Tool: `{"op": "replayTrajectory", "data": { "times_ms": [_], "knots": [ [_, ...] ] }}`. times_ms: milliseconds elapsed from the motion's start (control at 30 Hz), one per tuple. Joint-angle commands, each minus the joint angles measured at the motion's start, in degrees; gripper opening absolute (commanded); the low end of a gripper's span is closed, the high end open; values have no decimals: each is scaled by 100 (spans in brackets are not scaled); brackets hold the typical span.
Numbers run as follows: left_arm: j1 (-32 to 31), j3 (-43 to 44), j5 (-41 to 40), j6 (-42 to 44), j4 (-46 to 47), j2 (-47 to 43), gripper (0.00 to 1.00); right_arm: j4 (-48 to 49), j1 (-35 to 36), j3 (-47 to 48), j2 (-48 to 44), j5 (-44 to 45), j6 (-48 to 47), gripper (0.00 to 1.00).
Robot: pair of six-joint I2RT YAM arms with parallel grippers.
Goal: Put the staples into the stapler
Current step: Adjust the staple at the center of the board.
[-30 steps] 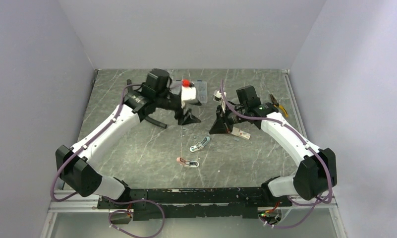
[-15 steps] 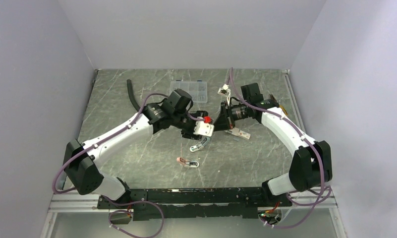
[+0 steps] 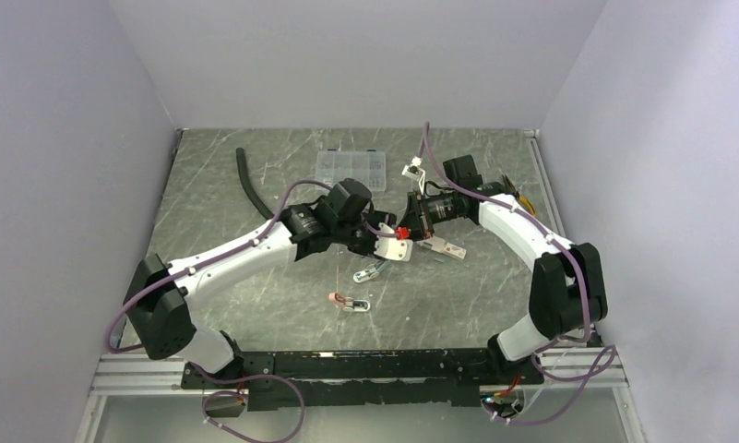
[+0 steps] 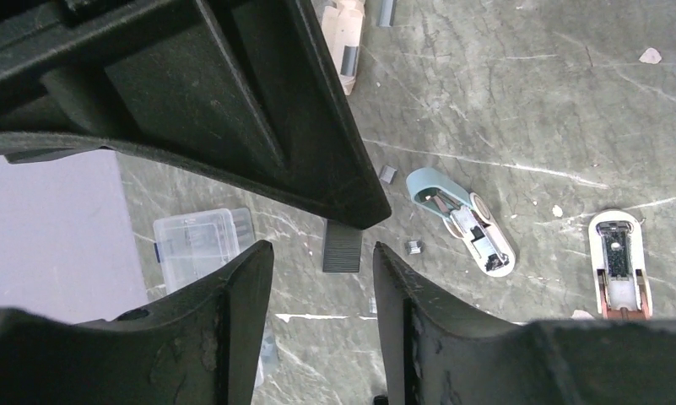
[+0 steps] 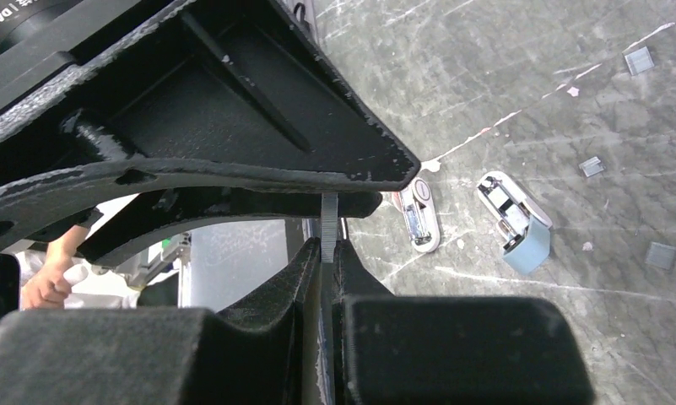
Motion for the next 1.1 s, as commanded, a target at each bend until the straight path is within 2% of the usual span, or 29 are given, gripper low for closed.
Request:
{"op": "replayTrajectory", "data": {
  "times_ms": [0,500,1067],
  "knots": [
    [-75,55,-163,112,185,-61,50,257,-92,99,61,-307,85,0],
    [-197,104,-315,88,190,37,37,495,-257,2,170,-456,320,0],
    [-238,363,-373,-9,60,189,26,481,-260,10,206,-469,319,2]
  ]
}}
